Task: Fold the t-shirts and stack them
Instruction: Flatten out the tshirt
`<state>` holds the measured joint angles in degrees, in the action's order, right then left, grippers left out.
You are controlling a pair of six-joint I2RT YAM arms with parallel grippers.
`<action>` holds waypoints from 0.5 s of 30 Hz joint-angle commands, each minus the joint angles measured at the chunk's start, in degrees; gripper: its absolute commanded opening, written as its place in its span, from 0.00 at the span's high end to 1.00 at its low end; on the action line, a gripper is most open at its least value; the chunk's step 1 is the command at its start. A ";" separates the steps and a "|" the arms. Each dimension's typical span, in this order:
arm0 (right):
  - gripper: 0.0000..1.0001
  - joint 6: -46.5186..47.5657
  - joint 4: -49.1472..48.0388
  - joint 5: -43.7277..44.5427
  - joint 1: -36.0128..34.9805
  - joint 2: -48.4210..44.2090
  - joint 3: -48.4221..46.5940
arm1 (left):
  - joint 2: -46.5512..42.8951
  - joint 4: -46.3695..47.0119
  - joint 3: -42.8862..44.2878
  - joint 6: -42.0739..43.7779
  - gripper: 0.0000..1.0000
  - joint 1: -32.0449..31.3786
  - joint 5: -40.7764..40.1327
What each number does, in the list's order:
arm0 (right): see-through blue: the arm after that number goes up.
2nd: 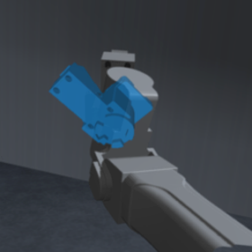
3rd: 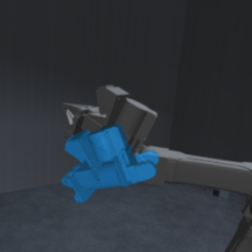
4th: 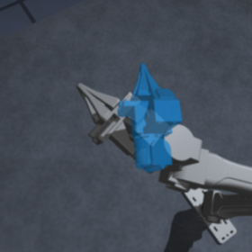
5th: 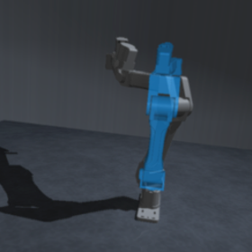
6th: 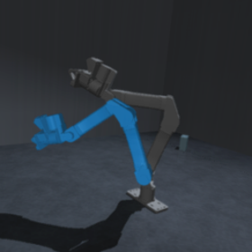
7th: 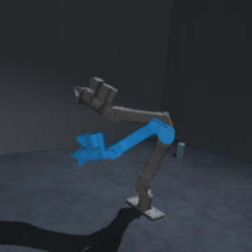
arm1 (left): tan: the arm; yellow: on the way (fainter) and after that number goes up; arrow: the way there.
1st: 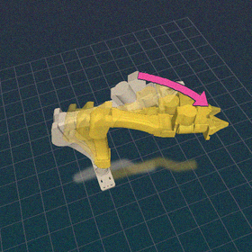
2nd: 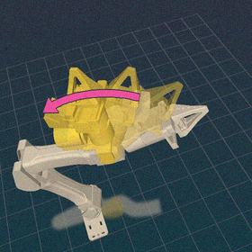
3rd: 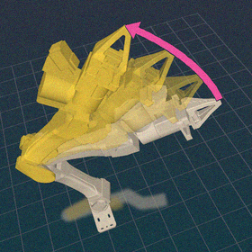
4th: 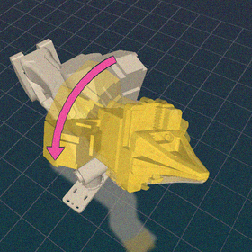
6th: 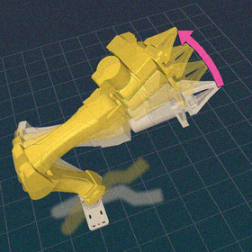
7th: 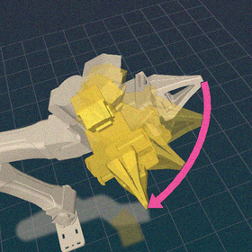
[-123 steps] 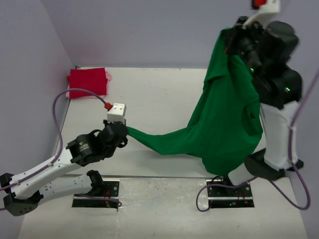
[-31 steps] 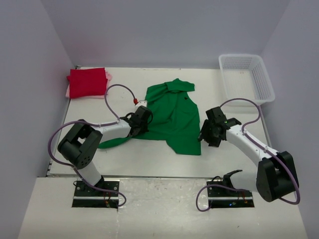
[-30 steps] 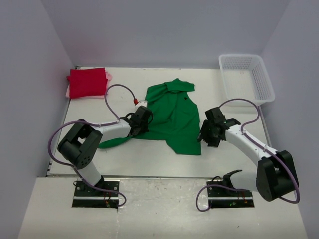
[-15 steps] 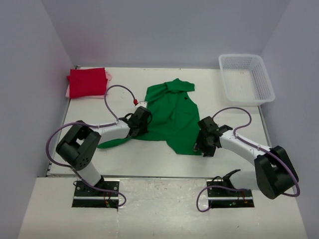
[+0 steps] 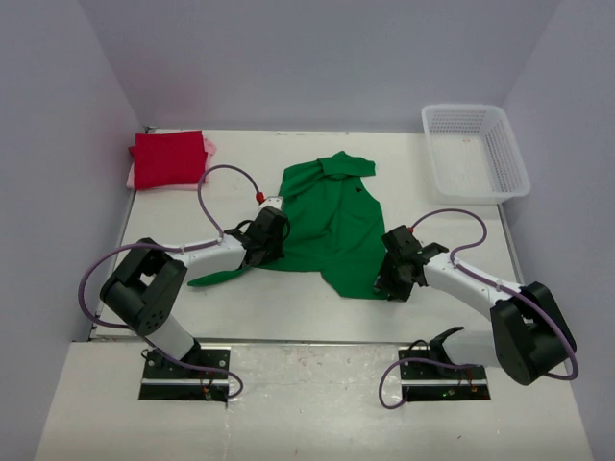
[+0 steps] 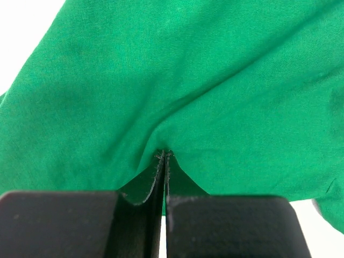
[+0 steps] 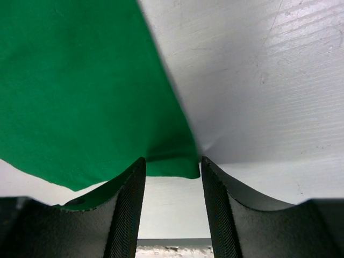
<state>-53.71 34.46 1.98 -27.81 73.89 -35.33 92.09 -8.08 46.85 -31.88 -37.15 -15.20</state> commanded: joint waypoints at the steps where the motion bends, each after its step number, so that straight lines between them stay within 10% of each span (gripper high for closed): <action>1: 0.53 -2.18 -2.20 0.84 -0.40 0.99 0.97 | -2.44 1.04 -0.53 1.12 1.00 0.23 0.00; 9: 0.58 -2.54 -2.20 1.71 -0.49 1.43 0.70 | -2.53 1.48 -1.15 1.12 1.00 0.23 0.52; 15: 0.79 -2.63 -1.76 1.71 -0.49 1.70 0.53 | -3.15 1.40 -1.58 1.29 1.00 0.32 0.52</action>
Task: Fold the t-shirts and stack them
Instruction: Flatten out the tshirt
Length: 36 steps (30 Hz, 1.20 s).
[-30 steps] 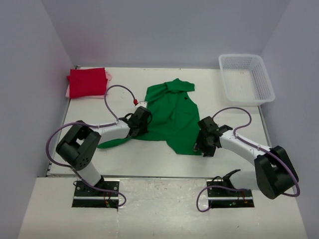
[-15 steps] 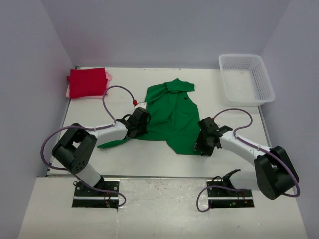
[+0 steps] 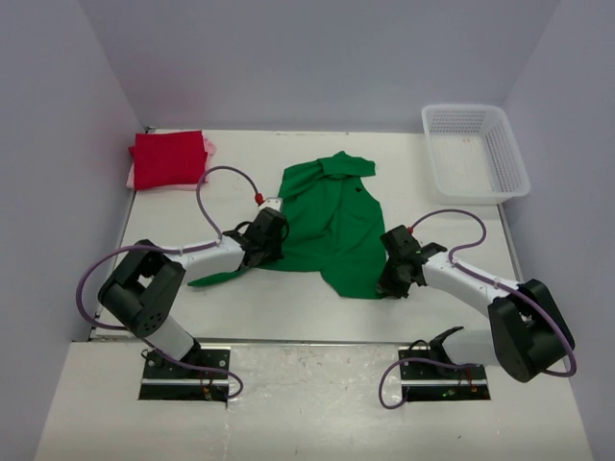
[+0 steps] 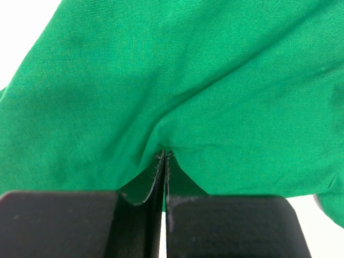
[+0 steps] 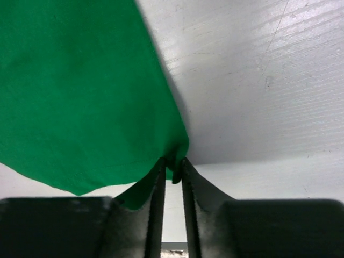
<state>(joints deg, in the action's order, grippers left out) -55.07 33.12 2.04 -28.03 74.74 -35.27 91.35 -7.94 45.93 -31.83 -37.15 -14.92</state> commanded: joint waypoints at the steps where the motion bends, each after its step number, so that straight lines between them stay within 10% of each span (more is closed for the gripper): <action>1: 0.83 -1.36 -0.69 1.39 -0.27 0.67 0.46 | -2.58 1.35 -0.76 1.34 1.00 0.23 0.15; 4: 1.00 -1.18 -0.34 1.47 -0.27 0.41 0.46 | -2.76 1.27 -0.84 1.34 1.00 0.23 0.15; 12: 1.00 2.32 5.81 9.12 -2.47 -4.86 -6.82 | -7.40 -0.84 -1.98 1.69 1.00 -0.03 -1.60; 24: 1.00 23.15 10.64 10.70 -2.55 -7.42 -34.06 | -18.84 -13.75 -1.20 -4.89 0.72 -12.07 -14.26; 36: 1.00 33.36 14.77 15.26 -2.20 2.60 -58.33 | -23.85 -20.62 -3.92 -9.12 0.75 -14.80 -18.92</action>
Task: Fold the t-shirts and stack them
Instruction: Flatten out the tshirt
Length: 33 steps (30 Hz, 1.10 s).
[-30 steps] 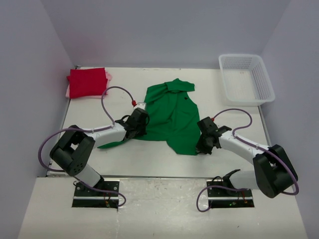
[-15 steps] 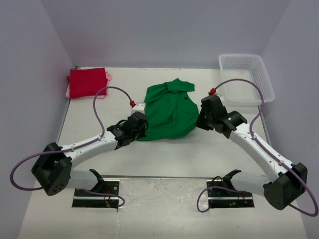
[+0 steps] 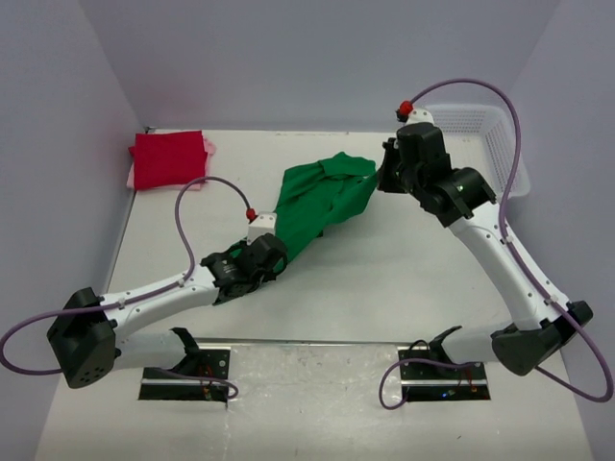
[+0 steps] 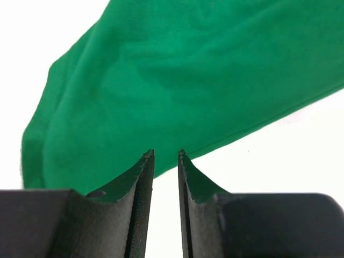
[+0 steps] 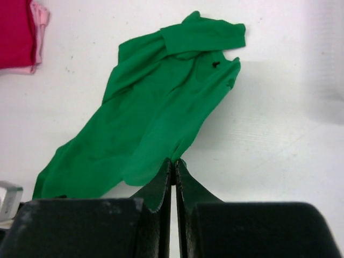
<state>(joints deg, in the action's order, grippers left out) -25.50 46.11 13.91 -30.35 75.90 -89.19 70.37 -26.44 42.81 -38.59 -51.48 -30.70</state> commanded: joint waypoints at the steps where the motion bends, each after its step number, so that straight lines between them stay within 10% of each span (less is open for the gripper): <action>1: 1.00 3.79 2.14 5.23 0.29 2.84 -6.85 | -3.13 -2.30 -1.40 -2.46 0.74 -0.55 -3.05; 33: 1.00 3.00 4.34 3.14 15.85 6.19 -1.78 | 14.09 -24.71 3.07 -29.43 0.68 -20.14 -3.84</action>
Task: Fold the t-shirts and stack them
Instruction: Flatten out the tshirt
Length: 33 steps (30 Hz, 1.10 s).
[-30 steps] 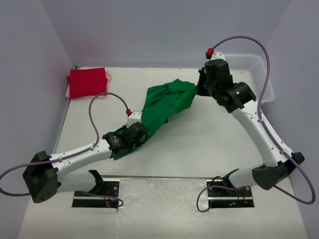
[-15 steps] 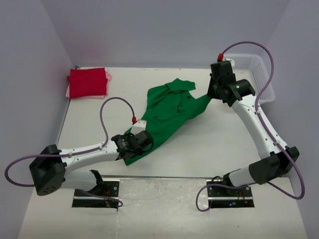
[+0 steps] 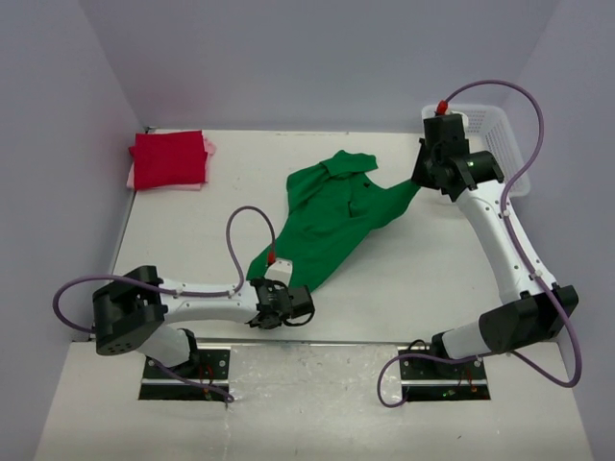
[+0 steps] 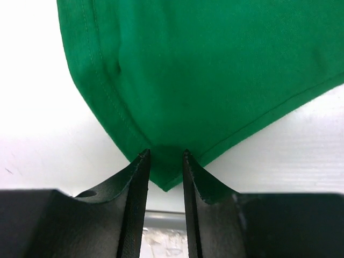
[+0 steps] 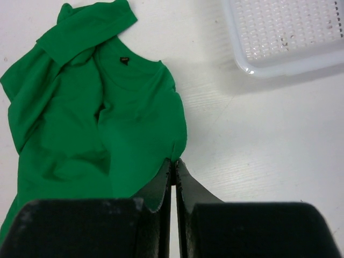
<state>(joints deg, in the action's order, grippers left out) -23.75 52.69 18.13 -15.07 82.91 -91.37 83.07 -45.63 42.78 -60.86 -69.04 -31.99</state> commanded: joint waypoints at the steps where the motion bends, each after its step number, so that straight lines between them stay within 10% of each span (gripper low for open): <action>1: 1.00 1.25 -2.32 -1.43 0.92 -0.91 0.58 | 2.27 -6.05 3.88 -7.95 0.68 -3.03 -2.47; 33: 1.00 1.69 -3.38 -4.07 1.10 -2.58 2.34 | 3.33 -6.23 4.15 -11.56 0.56 -10.07 -0.27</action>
<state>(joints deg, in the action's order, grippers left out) -22.87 51.22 15.00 -14.17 82.72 -88.99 86.15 -52.86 47.11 -70.13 -78.85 -31.09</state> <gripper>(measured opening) 0.010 0.434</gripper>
